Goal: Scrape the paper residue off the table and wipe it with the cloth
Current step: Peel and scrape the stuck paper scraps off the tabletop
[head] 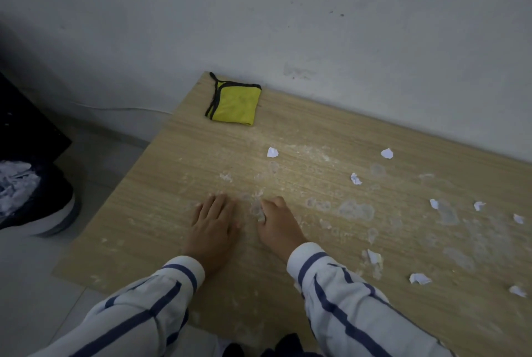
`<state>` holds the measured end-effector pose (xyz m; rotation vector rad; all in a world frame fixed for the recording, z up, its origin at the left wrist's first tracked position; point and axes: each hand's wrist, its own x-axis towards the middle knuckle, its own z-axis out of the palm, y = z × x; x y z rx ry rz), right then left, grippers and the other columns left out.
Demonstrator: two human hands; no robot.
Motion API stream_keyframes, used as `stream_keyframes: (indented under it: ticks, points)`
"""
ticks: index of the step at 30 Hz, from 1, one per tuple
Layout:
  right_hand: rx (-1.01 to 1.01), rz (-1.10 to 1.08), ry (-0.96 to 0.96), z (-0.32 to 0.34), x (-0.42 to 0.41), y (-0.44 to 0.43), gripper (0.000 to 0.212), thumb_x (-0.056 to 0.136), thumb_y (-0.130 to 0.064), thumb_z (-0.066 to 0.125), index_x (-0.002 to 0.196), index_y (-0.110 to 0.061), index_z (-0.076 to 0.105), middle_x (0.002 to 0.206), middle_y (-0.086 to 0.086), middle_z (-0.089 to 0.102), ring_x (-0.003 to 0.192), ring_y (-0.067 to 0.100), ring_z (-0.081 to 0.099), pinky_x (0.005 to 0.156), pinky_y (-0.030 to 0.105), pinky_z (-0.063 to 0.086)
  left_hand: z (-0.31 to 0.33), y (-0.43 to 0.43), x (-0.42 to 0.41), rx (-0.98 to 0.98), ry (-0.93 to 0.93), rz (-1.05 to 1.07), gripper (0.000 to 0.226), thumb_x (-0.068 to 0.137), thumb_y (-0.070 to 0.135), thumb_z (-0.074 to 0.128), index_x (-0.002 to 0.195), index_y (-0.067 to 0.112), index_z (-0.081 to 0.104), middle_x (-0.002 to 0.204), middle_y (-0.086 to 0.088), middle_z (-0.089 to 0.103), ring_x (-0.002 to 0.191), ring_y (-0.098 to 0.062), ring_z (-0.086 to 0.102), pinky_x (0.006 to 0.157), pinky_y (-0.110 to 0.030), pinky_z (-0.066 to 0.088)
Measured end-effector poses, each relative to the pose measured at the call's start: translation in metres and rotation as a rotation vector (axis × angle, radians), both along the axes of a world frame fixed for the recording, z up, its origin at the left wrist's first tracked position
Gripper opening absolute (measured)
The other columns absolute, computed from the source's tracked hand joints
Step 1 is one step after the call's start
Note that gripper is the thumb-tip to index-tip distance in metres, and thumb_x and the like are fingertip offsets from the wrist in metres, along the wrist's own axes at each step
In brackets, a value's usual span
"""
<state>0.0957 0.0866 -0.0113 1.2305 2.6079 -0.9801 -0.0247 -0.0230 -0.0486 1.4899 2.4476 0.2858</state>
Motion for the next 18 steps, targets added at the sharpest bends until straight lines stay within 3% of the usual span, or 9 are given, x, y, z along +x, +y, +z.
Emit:
stream_keyframes:
  ticks: [3,7,10,14,18]
  points:
    - [0.012,0.005,0.011,-0.003,-0.004,-0.003,0.029,0.089,-0.006,0.041,0.114,-0.008,0.056,0.124,0.009,0.046,0.107,0.026,0.050,0.089,0.033,0.045,-0.001,-0.005,-0.005,0.007,0.014,-0.028,0.073,0.084,0.053,0.003,0.148,0.022,0.022,0.158,-0.001,0.014,0.146,-0.019,0.003,0.112,-0.031,-0.008]
    - [-0.023,-0.027,0.086,-0.001,-0.010,-0.015,0.015,0.089,-0.008,0.044,0.086,-0.008,0.059,0.092,0.008,0.054,0.083,0.023,0.051,0.072,0.030,0.042,0.002,-0.010,-0.009,0.043,-0.016,-0.051,0.071,0.086,0.050,0.005,0.146,0.021,0.028,0.156,-0.001,0.020,0.145,-0.019,0.009,0.113,-0.031,-0.004]
    - [-0.039,-0.014,0.114,0.001,-0.017,-0.025,0.021,0.092,-0.011,0.045,0.097,-0.003,0.064,0.100,0.011,0.058,0.089,0.026,0.055,0.078,0.029,0.044,0.005,-0.012,-0.010,0.061,-0.029,-0.052,0.072,0.085,0.050,0.003,0.145,0.021,0.030,0.156,0.000,0.021,0.145,-0.018,0.009,0.112,-0.028,-0.007]
    - [-0.048,-0.044,0.105,0.001,-0.018,-0.026,0.023,0.094,-0.020,0.048,0.100,-0.003,0.061,0.105,0.009,0.050,0.080,0.022,0.050,0.073,0.025,0.041,0.008,-0.011,-0.010,0.075,-0.075,-0.036,0.072,0.084,0.049,0.006,0.143,0.021,0.036,0.154,0.000,0.026,0.144,-0.018,0.013,0.112,-0.028,-0.004]
    - [-0.072,-0.081,0.133,0.008,-0.013,-0.015,0.043,0.090,-0.024,0.051,0.129,-0.007,0.049,0.118,0.011,0.052,0.105,0.026,0.053,0.091,0.031,0.046,0.010,-0.003,-0.014,0.094,-0.125,0.016,0.047,0.095,0.031,0.031,0.137,0.018,0.044,0.149,-0.002,0.035,0.141,-0.020,0.021,0.115,-0.033,0.010]
